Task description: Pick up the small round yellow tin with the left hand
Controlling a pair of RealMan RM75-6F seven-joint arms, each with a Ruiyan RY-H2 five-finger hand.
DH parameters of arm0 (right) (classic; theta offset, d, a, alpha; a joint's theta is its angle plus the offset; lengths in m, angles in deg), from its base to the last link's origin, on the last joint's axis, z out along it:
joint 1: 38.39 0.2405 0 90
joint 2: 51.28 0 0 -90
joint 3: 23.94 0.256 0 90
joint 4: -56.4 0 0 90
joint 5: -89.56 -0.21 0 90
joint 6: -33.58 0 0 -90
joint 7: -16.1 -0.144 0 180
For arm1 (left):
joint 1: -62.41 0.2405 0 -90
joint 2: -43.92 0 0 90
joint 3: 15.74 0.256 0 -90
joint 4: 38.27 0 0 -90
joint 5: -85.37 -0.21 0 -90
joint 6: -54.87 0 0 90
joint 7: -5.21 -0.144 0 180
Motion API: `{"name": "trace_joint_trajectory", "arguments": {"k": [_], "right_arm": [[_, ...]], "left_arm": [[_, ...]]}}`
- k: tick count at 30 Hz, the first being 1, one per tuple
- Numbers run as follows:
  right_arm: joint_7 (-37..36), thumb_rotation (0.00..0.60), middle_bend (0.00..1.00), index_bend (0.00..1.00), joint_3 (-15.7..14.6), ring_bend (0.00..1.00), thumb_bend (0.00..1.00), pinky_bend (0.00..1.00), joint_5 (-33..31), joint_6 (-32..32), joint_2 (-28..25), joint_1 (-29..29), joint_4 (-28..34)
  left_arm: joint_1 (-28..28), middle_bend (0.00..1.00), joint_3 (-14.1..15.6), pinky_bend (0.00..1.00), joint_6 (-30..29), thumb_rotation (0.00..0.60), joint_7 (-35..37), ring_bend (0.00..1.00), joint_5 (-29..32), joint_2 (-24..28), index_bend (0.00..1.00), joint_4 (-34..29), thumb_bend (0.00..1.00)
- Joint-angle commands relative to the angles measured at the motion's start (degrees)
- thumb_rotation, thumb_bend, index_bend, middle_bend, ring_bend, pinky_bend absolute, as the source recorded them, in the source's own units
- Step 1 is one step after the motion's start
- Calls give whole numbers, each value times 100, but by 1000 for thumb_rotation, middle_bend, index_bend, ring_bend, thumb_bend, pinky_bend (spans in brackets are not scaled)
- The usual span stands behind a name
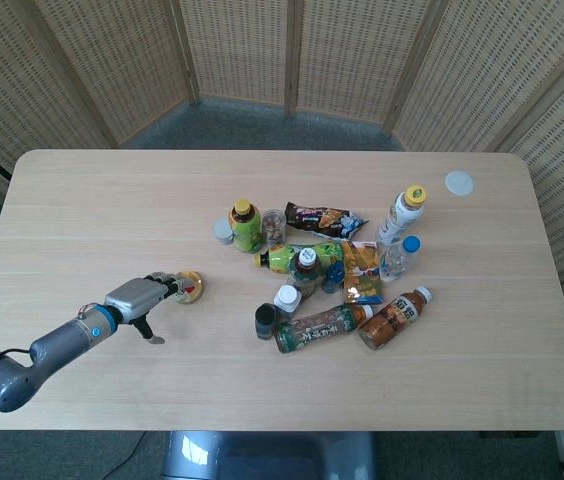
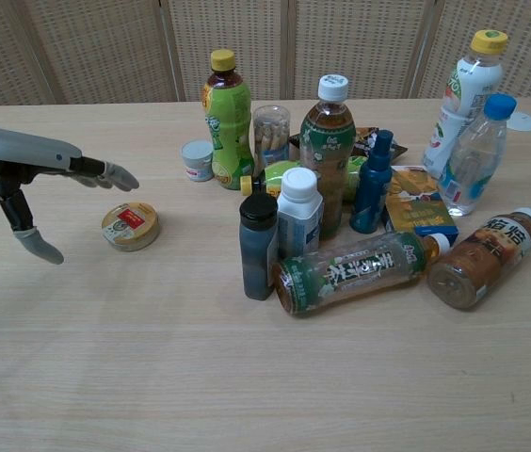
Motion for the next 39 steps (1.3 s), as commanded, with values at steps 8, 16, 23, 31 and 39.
{"name": "trace_joint_trajectory", "arguments": {"k": [8, 16, 23, 31, 39], "right_arm": [[-65, 513, 0, 0, -11, 0, 17, 0, -22, 41, -23, -55, -32], [-120, 514, 0, 0, -13, 0, 17, 0, -75, 104, -60, -132, -56], [-176, 515, 0, 0, -21, 0, 16, 0, -103, 126, -52, -177, -93], [-206, 517, 0, 0, -13, 0, 15, 0, -97, 160, -60, -203, -104], [-204, 513, 0, 0, -10, 0, 15, 0, -115, 138, -57, -206, -110]], "left_arm": [[77, 0, -28, 0, -680, 600, -825, 0, 106, -1101, 0, 1206, 118], [-138, 0, -8, 0, -506, 600, -1176, 0, 478, -1722, 0, 1861, 117], [-187, 0, 55, 0, -467, 600, -1402, 0, 747, -2028, 0, 2194, 119], [-145, 136, 99, 0, -754, 600, -1663, 76, 769, -2293, 32, 2367, 133], [-73, 312, 87, 7, -1004, 600, -1803, 282, 758, -2426, 257, 2455, 155]]}}
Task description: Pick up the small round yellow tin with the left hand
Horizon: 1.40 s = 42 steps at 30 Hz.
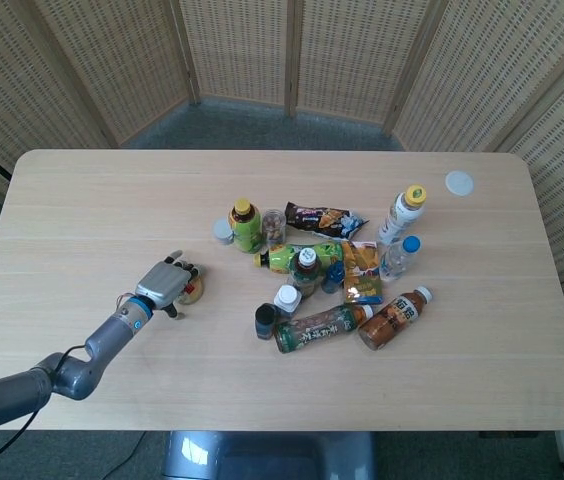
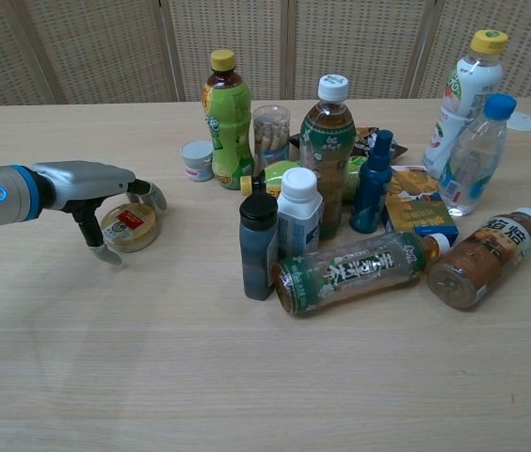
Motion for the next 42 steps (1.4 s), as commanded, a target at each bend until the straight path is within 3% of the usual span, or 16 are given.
{"name": "trace_joint_trajectory", "arguments": {"k": [1, 8, 18, 30, 42], "right_arm": [[-1, 511, 0, 0, 3, 0, 16, 0, -10, -12, 5, 4, -6], [1, 515, 0, 0, 9, 0, 16, 0, -27, -24, 16, 4, -23], [22, 514, 0, 0, 24, 0, 16, 0, -17, -45, 21, 28, -20], [-86, 513, 0, 0, -4, 0, 17, 0, 72, -136, 174, 85, -147], [-304, 517, 0, 0, -19, 0, 16, 0, 156, -224, 383, 143, -377]], "left_arm": [[27, 323, -21, 21, -71, 600, -19, 298, 5, -41, 281, 37, 162], [135, 432, -136, 217, -352, 600, 88, 459, -28, -174, 425, 125, 195], [152, 463, -334, 262, -392, 600, 305, 477, -20, 23, 436, -55, 195], [75, 476, -891, 264, -665, 600, 388, 484, 31, 1561, 420, -1720, 194], [56, 490, -1818, 264, -1051, 600, 846, 485, 595, 3042, 417, -3138, 192]]}}
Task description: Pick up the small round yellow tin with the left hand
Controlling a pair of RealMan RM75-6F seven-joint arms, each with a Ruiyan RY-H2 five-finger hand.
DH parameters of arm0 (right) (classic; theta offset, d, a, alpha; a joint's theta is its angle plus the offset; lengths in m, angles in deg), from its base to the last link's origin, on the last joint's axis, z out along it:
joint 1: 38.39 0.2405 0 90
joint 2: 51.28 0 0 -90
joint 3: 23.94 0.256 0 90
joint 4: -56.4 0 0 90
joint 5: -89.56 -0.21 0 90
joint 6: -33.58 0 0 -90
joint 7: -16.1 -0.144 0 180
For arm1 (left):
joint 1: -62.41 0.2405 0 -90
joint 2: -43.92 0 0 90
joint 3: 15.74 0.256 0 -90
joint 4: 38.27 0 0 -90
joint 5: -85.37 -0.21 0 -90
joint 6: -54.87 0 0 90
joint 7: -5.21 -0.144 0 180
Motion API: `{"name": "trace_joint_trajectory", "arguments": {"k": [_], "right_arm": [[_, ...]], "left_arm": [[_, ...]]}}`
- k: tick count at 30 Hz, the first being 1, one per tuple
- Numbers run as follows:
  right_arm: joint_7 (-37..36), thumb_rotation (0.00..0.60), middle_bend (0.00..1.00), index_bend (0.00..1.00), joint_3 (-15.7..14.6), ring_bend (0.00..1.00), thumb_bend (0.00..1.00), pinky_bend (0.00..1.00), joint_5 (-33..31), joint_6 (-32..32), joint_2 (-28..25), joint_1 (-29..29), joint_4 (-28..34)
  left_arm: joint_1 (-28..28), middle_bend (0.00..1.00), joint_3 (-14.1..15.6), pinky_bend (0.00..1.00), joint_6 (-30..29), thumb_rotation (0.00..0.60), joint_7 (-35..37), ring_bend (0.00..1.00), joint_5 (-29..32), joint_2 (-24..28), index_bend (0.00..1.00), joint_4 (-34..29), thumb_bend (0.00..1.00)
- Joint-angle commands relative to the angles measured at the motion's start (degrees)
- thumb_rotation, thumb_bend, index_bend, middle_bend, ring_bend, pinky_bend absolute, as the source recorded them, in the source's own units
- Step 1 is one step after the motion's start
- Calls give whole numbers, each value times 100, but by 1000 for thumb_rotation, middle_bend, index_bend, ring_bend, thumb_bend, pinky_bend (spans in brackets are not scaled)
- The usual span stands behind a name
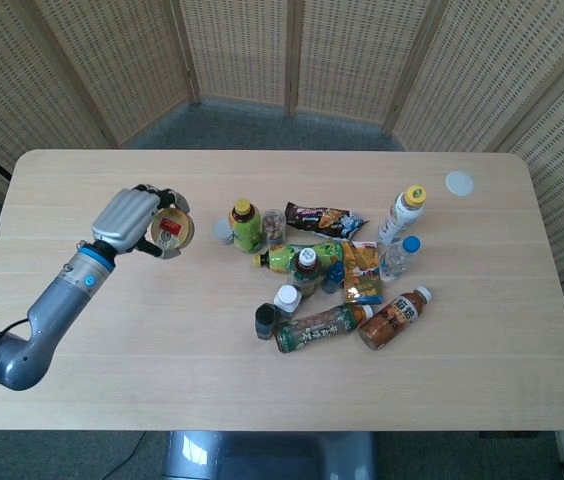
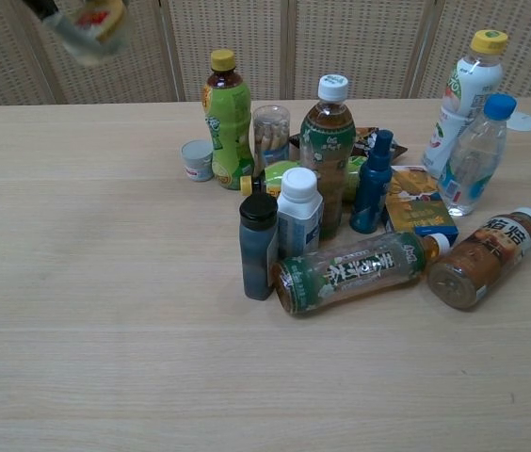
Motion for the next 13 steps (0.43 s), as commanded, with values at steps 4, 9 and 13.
{"name": "trace_joint_trajectory", "arguments": {"k": [4, 9, 13], "right_arm": [[-126, 515, 0, 0, -6, 0, 15, 0, 16, -46, 121, 22, -143], [-188, 513, 0, 0, -13, 0, 16, 0, 0, -75, 179, 17, -226], [-198, 515, 0, 0, -7, 0, 15, 0, -3, -97, 189, 25, -256]], "left_arm": [[-76, 493, -569, 265, -150, 600, 474, 486, 478, 529, 418, -454, 192], [-72, 495, -807, 264, -203, 600, 917, 486, 608, 637, 418, -577, 189], [-70, 496, -768, 265, -252, 600, 940, 486, 538, 667, 418, -572, 188]]}}
